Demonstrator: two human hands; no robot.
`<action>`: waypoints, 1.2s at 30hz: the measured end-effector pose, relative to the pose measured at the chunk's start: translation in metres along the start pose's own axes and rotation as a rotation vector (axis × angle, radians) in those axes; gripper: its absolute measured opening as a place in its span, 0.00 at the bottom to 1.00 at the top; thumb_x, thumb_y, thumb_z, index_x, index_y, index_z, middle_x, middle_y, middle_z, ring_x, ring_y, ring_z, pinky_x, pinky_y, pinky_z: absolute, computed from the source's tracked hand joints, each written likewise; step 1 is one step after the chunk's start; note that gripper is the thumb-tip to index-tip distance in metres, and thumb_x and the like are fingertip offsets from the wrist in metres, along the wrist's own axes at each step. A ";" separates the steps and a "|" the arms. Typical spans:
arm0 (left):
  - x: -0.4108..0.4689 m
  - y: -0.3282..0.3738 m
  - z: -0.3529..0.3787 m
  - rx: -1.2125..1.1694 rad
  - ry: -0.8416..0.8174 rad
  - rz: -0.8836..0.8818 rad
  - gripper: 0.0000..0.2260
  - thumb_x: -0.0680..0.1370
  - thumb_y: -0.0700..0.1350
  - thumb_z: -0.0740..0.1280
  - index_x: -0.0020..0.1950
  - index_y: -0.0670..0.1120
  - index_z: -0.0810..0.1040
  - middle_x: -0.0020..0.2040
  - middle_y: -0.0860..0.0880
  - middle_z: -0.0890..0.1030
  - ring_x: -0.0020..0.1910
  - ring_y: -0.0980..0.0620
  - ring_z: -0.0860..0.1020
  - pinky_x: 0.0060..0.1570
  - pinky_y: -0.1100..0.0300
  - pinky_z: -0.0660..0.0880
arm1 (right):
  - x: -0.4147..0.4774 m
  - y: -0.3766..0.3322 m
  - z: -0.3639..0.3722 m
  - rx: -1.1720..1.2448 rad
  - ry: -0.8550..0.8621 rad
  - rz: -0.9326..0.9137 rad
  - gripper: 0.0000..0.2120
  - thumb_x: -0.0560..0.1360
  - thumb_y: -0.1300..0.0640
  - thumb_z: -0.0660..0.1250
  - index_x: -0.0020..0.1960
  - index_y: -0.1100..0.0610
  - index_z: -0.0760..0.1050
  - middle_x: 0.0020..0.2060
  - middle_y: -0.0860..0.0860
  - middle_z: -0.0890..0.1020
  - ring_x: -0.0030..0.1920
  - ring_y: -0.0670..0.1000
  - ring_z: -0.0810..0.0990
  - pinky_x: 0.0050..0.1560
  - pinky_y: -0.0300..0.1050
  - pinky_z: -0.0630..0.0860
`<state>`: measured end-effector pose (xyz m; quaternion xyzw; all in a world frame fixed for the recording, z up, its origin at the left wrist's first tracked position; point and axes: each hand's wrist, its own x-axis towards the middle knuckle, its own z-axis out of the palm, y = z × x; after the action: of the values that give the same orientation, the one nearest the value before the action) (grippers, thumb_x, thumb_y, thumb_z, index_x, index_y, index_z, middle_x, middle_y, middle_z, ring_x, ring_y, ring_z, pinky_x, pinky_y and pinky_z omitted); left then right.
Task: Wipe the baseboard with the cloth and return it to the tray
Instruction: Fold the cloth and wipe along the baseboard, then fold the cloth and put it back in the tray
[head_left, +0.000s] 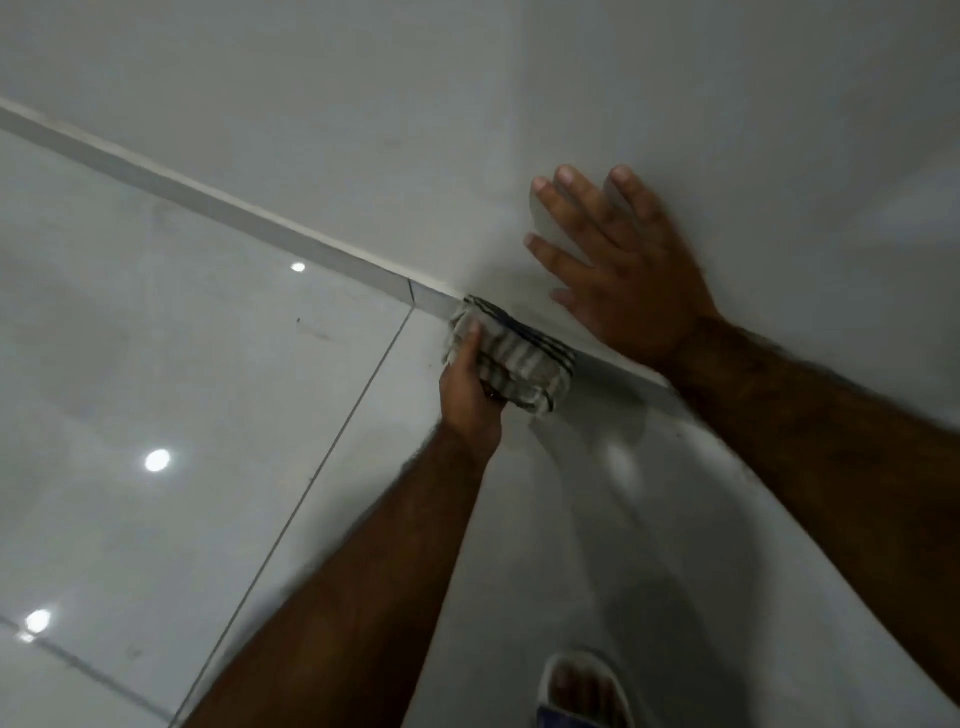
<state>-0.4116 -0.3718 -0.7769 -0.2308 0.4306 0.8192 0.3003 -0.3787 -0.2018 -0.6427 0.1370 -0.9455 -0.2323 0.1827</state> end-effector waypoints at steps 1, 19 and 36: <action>-0.017 0.013 0.003 -0.024 -0.033 0.001 0.24 0.81 0.55 0.67 0.73 0.43 0.78 0.64 0.41 0.85 0.63 0.41 0.84 0.63 0.44 0.81 | 0.002 -0.003 -0.011 0.141 -0.070 0.038 0.20 0.84 0.51 0.67 0.73 0.59 0.78 0.79 0.64 0.70 0.79 0.66 0.70 0.79 0.68 0.64; -0.339 0.300 0.212 0.558 -0.303 0.147 0.11 0.78 0.36 0.71 0.61 0.40 0.83 0.52 0.44 0.89 0.49 0.46 0.88 0.46 0.56 0.84 | 0.078 0.161 -0.386 1.889 -0.331 1.707 0.16 0.75 0.72 0.72 0.62 0.64 0.83 0.53 0.62 0.88 0.46 0.57 0.87 0.47 0.48 0.84; -0.561 0.310 0.466 0.966 -0.675 0.126 0.09 0.79 0.42 0.74 0.58 0.48 0.83 0.43 0.51 0.88 0.34 0.55 0.84 0.30 0.61 0.80 | -0.077 0.332 -0.645 1.720 0.249 1.851 0.16 0.77 0.69 0.77 0.64 0.67 0.82 0.56 0.63 0.88 0.53 0.61 0.88 0.51 0.47 0.86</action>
<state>-0.2815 -0.2815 -0.0007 0.2315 0.6481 0.5747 0.4428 -0.1035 -0.1426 0.0306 -0.4776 -0.5093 0.6826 0.2157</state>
